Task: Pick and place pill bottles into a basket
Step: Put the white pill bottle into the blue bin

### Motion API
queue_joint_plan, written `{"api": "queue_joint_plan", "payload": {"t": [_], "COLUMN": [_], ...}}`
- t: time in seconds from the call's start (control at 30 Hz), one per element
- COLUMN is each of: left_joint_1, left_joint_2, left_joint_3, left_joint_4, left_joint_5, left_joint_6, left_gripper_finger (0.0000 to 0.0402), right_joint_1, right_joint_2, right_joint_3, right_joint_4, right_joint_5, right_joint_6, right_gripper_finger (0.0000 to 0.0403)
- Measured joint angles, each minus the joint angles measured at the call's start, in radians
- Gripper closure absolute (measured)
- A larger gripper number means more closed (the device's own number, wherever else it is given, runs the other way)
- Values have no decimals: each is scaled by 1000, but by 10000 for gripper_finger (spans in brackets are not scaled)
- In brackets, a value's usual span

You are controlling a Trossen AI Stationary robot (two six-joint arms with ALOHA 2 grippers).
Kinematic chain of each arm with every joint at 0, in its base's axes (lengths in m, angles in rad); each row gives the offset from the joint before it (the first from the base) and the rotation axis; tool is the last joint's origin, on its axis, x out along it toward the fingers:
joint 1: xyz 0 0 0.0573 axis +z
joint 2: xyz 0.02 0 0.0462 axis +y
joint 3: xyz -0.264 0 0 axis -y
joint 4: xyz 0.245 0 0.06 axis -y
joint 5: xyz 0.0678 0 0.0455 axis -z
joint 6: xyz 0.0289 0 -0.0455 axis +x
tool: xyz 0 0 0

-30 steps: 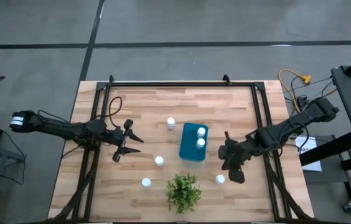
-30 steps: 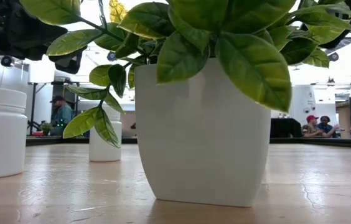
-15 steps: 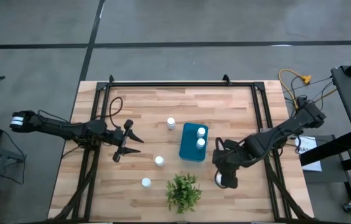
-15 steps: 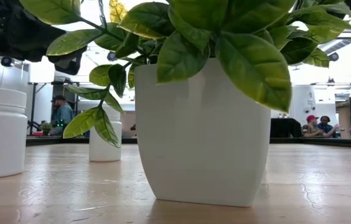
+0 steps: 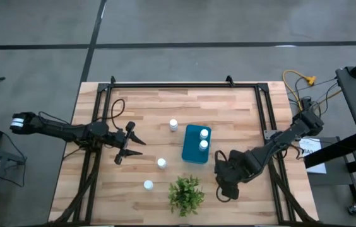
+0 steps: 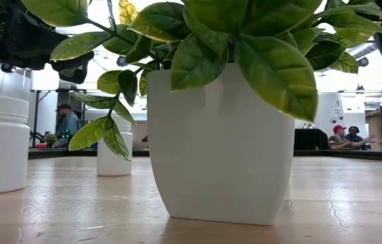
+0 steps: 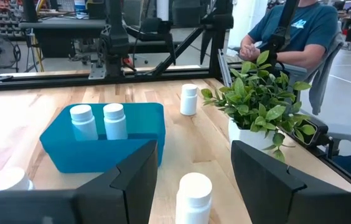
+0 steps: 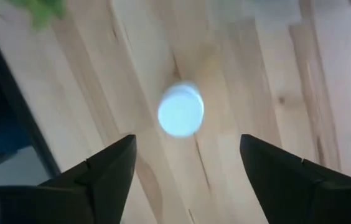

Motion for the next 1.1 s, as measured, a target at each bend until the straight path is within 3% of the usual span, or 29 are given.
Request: {"api": "queue_joint_plan", "payload": {"t": [0.3,0.7,1.1], "left_joint_1": [0,-1,0], "left_joint_2": [5,29,31], "left_joint_3": [0,0,0], "left_joint_4": [3,8,9], "left_joint_5": [0,0,0], "left_joint_6": [0,0,0], "left_gripper_finger": [214,214,214], "right_joint_1": [32,32,32], "right_joint_2": [32,80,81], "right_joint_3": [-14,-27,-63], "right_joint_4": [-10,19,75], "right_joint_5": [58,67,82], "right_joint_6": [55,76,54], "right_gripper_finger": [109,62,70]}}
